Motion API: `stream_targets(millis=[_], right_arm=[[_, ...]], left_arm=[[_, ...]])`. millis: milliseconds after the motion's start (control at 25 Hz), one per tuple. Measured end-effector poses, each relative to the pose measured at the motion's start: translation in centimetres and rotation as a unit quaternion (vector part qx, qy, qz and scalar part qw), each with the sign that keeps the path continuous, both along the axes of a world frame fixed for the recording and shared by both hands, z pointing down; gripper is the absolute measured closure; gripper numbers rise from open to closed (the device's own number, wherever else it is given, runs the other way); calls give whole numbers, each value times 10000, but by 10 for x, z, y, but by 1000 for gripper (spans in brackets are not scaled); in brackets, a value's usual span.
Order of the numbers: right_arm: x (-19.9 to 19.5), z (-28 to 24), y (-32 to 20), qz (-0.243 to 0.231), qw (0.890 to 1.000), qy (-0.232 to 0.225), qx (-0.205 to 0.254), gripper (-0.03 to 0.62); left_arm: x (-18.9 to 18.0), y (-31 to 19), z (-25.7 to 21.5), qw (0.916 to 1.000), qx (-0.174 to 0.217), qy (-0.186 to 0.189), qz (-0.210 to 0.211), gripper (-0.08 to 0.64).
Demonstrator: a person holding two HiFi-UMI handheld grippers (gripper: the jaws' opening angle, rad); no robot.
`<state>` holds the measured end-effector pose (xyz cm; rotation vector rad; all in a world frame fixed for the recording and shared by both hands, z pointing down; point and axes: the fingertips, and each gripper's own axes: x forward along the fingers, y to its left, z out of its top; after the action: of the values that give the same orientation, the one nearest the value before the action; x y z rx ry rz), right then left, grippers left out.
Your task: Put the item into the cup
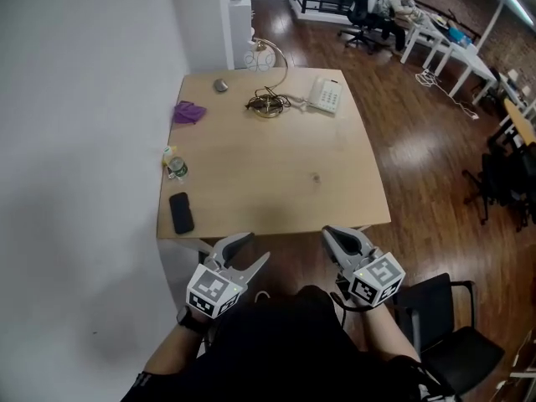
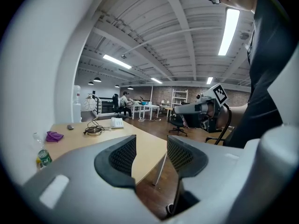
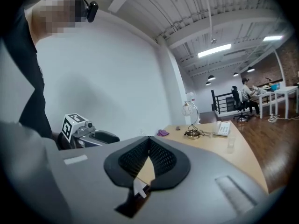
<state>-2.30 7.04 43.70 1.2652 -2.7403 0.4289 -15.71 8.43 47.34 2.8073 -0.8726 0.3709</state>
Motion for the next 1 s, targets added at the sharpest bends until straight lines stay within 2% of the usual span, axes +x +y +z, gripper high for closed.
stream_targets(millis=[320, 440, 800, 1000], right_arm=[[21, 26, -50, -84, 9997, 37, -209, 580], [29, 35, -80, -269, 9993, 62, -242, 574], [64, 56, -164, -1068, 9926, 547, -161, 561], [77, 68, -204, -1190, 9903, 692, -192, 558]], left_arm=[[17, -45, 15, 9999, -70, -73, -132, 359], [30, -74, 23, 9995, -107, -171, -251, 359], [80, -161, 29, 9963, -219, -274, -789, 359], [96, -189, 37, 9946, -327, -397, -904, 359]])
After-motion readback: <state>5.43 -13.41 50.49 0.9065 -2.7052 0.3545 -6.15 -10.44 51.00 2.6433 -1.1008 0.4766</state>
